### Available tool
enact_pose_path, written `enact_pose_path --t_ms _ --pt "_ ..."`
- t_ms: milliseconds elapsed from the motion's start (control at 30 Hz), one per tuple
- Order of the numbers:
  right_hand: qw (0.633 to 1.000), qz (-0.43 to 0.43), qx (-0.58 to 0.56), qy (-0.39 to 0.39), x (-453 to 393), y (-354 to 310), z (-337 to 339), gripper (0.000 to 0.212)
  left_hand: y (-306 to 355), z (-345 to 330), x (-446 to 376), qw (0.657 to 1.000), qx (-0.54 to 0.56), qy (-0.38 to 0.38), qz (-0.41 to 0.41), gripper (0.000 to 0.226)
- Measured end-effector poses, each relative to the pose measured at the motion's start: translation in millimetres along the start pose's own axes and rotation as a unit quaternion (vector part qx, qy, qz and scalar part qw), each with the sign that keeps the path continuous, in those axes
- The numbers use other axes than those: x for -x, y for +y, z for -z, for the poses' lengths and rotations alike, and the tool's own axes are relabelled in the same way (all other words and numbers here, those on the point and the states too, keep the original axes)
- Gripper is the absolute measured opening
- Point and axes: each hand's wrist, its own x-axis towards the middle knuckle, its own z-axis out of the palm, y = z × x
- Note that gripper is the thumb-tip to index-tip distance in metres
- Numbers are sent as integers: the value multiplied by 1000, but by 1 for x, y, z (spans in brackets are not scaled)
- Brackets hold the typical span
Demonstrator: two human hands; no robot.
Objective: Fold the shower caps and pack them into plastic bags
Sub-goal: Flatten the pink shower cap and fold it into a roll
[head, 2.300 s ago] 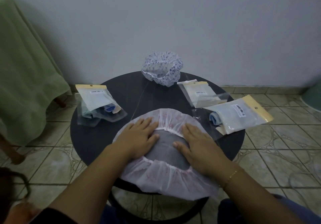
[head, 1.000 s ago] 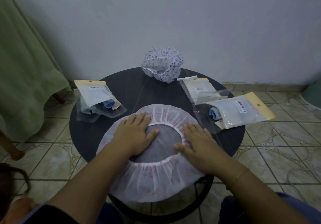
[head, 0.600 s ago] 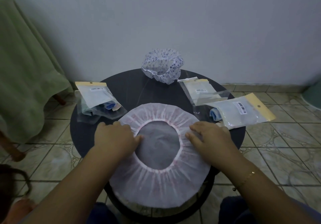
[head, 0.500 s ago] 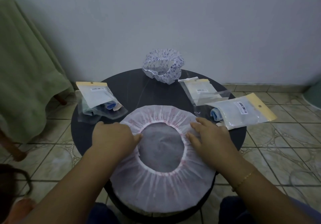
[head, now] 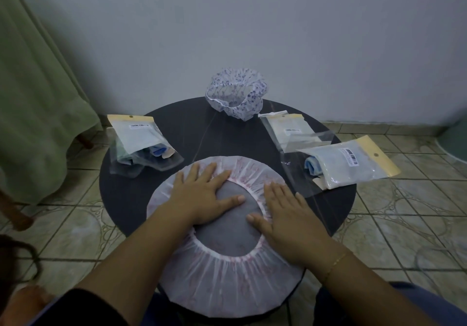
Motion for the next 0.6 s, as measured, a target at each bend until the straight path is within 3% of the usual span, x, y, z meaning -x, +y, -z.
enact_pose_path --t_ms 167,333,600 --pt "1000 5 1 -11 -1 3 5 100 3 2 2 1000 -9 -8 27 85" --pt "999 -6 48 14 -1 13 19 70 -1 12 9 992 -89 -2 90 90" --pt "994 5 19 110 -3 4 22 52 9 37 28 963 -194 103 159 75"
